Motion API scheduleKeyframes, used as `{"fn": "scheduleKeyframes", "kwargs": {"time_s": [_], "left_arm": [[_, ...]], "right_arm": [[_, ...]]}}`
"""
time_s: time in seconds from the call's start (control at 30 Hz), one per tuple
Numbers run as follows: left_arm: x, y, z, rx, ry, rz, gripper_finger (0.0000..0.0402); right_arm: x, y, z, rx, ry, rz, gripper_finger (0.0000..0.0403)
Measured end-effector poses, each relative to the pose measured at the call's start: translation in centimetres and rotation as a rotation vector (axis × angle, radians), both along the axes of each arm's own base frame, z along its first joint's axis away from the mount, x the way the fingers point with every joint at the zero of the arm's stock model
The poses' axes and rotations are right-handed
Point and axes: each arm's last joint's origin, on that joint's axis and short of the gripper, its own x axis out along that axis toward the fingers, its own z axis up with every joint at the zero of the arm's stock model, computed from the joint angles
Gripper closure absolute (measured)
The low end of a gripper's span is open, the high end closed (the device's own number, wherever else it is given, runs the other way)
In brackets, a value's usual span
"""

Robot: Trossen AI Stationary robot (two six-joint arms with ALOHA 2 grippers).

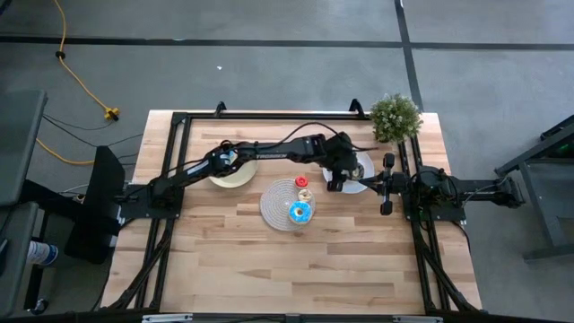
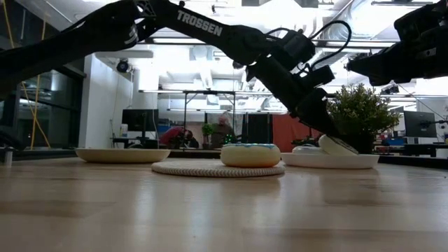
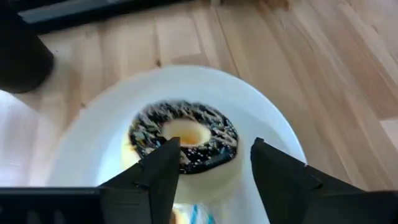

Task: Pick & Place donuts
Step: Put the large black donut on the white plate, then put the small red donut on the brown plate

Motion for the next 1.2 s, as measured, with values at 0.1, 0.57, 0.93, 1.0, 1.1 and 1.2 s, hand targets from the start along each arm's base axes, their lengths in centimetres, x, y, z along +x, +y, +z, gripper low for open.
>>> {"fn": "scheduleKeyframes", "kwargs": {"time_s": [0.1,0.57,0.93,1.0,1.1,1.2], "left_arm": [[0.1,-0.3,-0.1,0.011,0.004,0.007,0.0202],[-0.1,0.0,-0.3,0.097,0.039,0.043,0.0199],[-0.2,0.3,0.3,0.155,0.034,0.068,0.0199],[-0.2,0.2,0.5,0.161,0.031,0.064,0.0199],[-0.3,0.3,0.9,0.178,0.022,0.066,0.0199],[-0.3,0.2,1.1,0.199,0.018,0.063,0.0199]], "right_arm": [[0.0,0.0,0.0,0.000,0.000,0.000,0.0402],[0.0,0.0,0.0,0.000,0.000,0.000,0.0402],[0.0,0.0,0.0,0.000,0.000,0.000,0.0402],[0.0,0.0,0.0,0.000,0.000,0.000,0.0402],[0.0,0.0,0.0,0.000,0.000,0.000,0.0402],[0.0,0.0,0.0,0.000,0.000,0.000,0.0402]]}}
